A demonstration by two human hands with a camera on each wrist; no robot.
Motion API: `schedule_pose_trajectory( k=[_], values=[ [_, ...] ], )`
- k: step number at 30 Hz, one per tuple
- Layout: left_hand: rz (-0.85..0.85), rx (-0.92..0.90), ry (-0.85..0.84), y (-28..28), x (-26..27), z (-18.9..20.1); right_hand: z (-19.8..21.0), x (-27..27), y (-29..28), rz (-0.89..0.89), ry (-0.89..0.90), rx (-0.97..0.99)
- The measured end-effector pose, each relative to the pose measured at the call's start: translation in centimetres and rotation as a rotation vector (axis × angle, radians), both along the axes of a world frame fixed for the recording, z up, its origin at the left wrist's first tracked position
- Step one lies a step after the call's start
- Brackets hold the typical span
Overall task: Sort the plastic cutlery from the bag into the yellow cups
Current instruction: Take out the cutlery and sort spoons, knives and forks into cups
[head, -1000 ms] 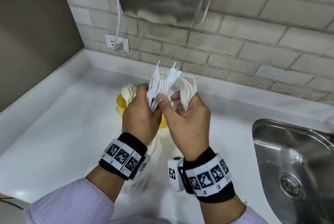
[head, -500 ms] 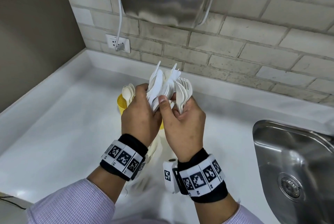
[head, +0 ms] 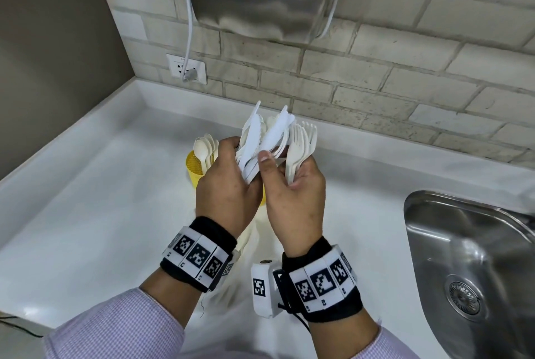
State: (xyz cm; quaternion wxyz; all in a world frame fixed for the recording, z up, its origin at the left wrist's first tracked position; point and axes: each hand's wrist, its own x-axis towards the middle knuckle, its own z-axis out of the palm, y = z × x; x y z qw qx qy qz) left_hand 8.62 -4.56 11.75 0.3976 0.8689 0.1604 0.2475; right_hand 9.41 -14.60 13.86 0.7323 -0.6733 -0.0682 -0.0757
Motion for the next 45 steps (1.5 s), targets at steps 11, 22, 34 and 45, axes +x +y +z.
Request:
schedule_pose_trajectory(
  k=[11,22,34,45],
  values=[
    [-0.026,0.023,0.011,-0.5,-0.4,0.1,0.8,1.2,-0.1,0.053,0.313,0.347],
    [-0.076,-0.073,-0.019,-0.7,-0.8,0.2,1.8,2.9,-1.2,-0.025,0.255,0.508],
    [-0.372,-0.46,-0.118,-0.5,-0.8,0.1,4.8,3.6,-4.5,0.002,-0.043,0.234],
    [-0.62,-0.92,0.019,-0.1,-1.2,0.7,2.4,3.4,-3.4,0.132,-0.068,-0.006]
  ],
)
